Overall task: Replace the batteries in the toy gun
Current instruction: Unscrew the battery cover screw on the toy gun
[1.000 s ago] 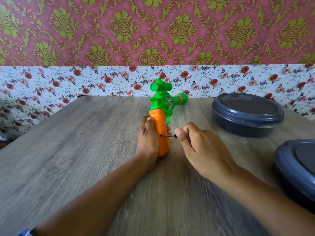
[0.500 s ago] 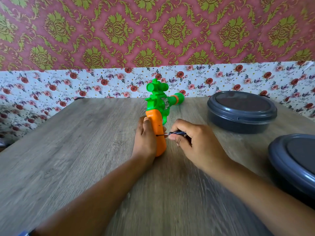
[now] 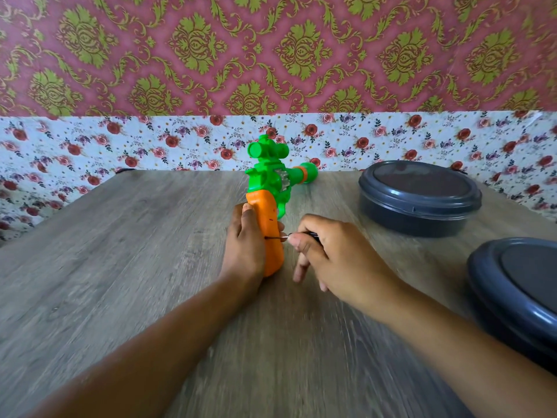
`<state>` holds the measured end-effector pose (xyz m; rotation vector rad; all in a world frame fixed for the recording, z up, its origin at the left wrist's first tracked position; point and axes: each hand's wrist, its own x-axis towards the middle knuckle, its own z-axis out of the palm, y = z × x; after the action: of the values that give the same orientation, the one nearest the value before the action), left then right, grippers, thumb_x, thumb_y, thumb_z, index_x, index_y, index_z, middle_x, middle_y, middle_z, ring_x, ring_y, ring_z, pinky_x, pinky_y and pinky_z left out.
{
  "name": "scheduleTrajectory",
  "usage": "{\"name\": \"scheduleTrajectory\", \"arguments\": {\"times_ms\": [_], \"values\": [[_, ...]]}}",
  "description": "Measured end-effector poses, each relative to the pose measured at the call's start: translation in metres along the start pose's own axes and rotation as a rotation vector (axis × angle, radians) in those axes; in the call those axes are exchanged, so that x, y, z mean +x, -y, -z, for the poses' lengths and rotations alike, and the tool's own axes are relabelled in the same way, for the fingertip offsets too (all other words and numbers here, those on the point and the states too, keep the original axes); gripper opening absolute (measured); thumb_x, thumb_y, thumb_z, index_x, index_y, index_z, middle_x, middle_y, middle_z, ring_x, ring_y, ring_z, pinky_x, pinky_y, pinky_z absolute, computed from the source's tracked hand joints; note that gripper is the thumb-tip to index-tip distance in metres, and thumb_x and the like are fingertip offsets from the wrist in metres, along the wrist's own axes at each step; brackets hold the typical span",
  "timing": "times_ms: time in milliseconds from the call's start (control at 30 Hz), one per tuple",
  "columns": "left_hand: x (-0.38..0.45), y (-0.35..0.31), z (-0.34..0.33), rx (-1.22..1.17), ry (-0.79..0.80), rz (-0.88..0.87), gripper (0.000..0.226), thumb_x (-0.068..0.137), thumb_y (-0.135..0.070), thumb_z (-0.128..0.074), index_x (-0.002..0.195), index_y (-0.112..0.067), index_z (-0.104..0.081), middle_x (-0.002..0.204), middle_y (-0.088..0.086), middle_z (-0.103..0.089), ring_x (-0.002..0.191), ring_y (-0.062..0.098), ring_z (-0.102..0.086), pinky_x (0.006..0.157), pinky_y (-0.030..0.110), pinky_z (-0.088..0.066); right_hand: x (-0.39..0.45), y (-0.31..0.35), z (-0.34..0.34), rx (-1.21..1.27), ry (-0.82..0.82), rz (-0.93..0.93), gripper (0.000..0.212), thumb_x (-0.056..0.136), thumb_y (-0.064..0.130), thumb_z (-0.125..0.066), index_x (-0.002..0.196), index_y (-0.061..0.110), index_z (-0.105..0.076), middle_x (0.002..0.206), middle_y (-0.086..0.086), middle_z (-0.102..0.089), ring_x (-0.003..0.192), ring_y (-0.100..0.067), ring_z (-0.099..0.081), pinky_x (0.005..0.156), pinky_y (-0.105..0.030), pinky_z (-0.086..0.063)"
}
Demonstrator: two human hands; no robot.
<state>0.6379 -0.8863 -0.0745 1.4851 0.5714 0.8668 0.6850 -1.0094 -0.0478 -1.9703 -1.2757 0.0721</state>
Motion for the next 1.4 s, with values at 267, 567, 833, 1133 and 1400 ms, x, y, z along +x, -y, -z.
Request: {"name": "scheduleTrajectory", "arguments": {"times_ms": [267,567,833,1133,1400], "values": [[-0.0041,-0.0024,0.0007,0.015,0.009,-0.029,0.029,0.102,-0.030,-0.022,0.094,-0.021,-0.048,0.071,-0.004,-0.057,0.047,-0.008,-0.056,0.048,0.014,-0.046,-0.0010,-0.0064,0.0020,-0.273,-0.044,0.149,0.020,0.094,0.031,-0.048,0.082,0.034,-0.033,0.062,0.004,-0.059,0.047,-0.008,-0.037,0.049,-0.032,-0.036],[-0.0061,-0.0073,-0.0023,0.051,-0.008,-0.053,0.032,0.102,-0.026,-0.021,0.078,-0.026,-0.043,0.071,-0.009,-0.051,0.047,-0.018,-0.051,0.042,0.000,-0.036,0.0015,-0.0037,-0.0010,-0.063,-0.042,-0.047,0.036,0.097,0.034,-0.038,0.071,0.015,-0.053,0.048,-0.004,-0.063,0.041,-0.005,-0.049,0.054,-0.021,-0.035],[-0.0011,-0.0023,-0.0011,0.035,0.002,-0.029,0.030,0.102,-0.026,-0.023,0.091,-0.018,-0.049,0.069,-0.004,-0.056,0.048,-0.009,-0.055,0.048,0.013,-0.044,0.0005,-0.0048,-0.0007,-0.118,-0.083,0.119,0.015,0.090,0.020,-0.053,0.080,0.023,-0.042,0.058,0.000,-0.058,0.054,-0.021,-0.052,0.058,-0.044,-0.047],[-0.0041,-0.0068,-0.0020,0.036,0.009,-0.033,0.027,0.102,-0.025,-0.023,0.096,-0.015,-0.048,0.071,-0.006,-0.054,0.049,-0.012,-0.053,0.056,0.021,-0.045,0.0008,-0.0024,-0.0029,0.042,-0.130,0.050,0.038,0.087,0.053,-0.039,0.081,0.017,-0.049,0.062,-0.002,-0.063,0.055,-0.011,-0.054,0.062,-0.038,-0.047],[-0.0058,-0.0093,-0.0042,0.021,0.005,0.008,0.026,0.102,-0.024,-0.021,0.102,-0.014,-0.044,0.069,-0.005,-0.051,0.043,-0.014,-0.051,0.040,0.003,-0.037,0.0034,-0.0033,-0.0055,-0.059,-0.139,-0.034,0.023,0.095,0.026,-0.045,0.077,0.012,-0.043,0.063,0.000,-0.052,0.060,-0.020,-0.046,0.062,-0.039,-0.041]]}}
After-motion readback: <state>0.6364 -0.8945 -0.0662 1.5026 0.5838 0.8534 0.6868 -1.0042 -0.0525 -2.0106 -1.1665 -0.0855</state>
